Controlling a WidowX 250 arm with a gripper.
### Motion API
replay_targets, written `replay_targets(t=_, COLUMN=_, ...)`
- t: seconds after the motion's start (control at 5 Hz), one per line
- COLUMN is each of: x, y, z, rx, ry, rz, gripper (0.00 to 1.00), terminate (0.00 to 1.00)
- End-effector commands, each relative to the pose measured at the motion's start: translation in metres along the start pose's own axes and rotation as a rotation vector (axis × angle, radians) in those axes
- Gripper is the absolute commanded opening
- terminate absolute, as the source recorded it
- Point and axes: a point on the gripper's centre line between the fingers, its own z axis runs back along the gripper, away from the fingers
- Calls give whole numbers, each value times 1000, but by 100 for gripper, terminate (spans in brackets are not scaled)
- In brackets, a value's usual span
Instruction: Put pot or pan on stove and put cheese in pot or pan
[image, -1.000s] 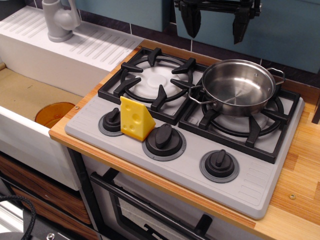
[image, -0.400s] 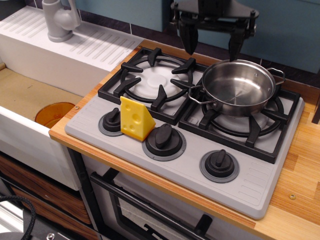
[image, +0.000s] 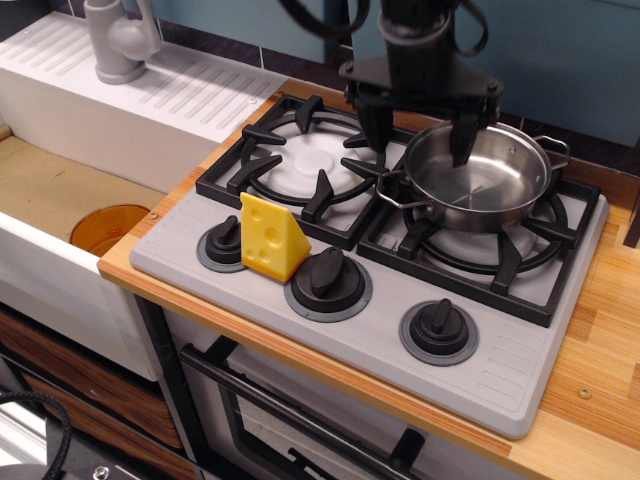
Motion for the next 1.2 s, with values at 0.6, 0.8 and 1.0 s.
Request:
replay_targets(t=0.6, x=-4, y=-12, z=-13, rx=-47, ry=-126, rz=-14, gripper=0, terminate=0)
replay_targets(t=0.8, x=-2, y=-12, z=-10, rx=-57, ry=-120, rz=-24, gripper=0, terminate=0)
replay_targets(t=1.0, x=0, y=-13, z=-6, rx=-66, ry=-112, rz=-22, gripper=0, terminate=0)
